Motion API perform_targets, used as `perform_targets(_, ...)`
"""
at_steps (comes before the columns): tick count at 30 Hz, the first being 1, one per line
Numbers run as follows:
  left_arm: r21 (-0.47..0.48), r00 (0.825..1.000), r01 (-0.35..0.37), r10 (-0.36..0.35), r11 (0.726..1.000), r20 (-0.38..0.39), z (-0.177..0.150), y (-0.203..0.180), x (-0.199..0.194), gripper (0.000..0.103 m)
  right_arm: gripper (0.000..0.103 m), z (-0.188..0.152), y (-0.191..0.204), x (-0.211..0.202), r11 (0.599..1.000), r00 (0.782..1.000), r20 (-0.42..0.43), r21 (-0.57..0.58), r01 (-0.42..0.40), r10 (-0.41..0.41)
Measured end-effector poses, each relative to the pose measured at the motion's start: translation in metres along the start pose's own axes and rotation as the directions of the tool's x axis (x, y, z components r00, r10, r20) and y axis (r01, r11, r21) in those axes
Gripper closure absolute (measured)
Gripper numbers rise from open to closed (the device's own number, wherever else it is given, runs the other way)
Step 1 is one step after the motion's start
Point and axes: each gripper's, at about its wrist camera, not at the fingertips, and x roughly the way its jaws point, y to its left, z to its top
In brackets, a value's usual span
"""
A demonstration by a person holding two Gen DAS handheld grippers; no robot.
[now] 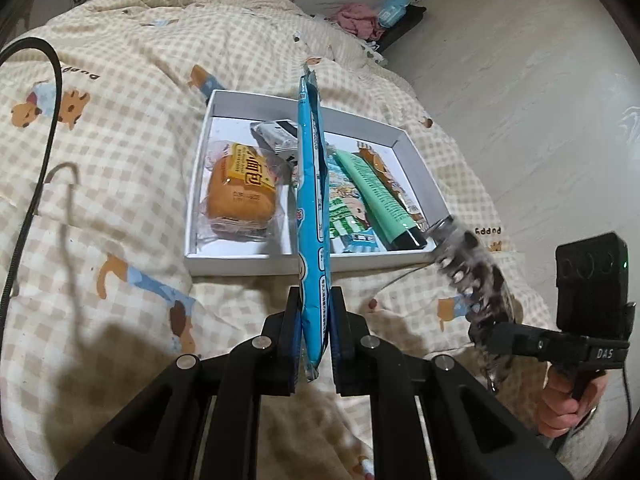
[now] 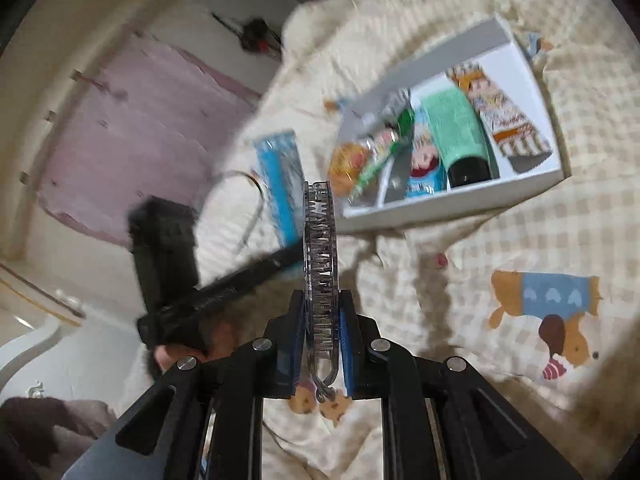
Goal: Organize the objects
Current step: 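Hold the blue stick with the left gripper while the right gripper grasps the clear hair clip, then carry the blue stick with the left gripper while the right gripper carries the clip over the tray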
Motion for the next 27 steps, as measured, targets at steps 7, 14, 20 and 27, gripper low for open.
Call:
perform_targets(7,0.029,0.999,-0.03,0.031,0.999,-0.019,-0.002,-0.004,0.007,0.09,0.086,-0.007,-0.044,-0.009,0.986,0.996,0.062,0.162,0.046,-0.057)
perform_targets(14,0.104,0.993,-0.108,0.111,0.989,-0.033,-0.008,-0.015,0.015,0.09,0.086,-0.008,-0.042,-0.01,0.992,0.996,0.088,0.127,-0.014,0.003)
perform_targets(20,0.138,0.994,-0.095,0.103,0.986,-0.046,-0.011,-0.022,0.019,0.09,0.086,-0.005,-0.037,-0.004,0.992,0.993,0.093,0.102,-0.075,0.066)
perform_targets(27,0.1,0.991,-0.12,0.125,0.988,-0.055,-0.009,-0.016,0.021,0.09,0.086,-0.005,-0.044,0.002,0.99,0.997,0.076,0.14,-0.036,0.025)
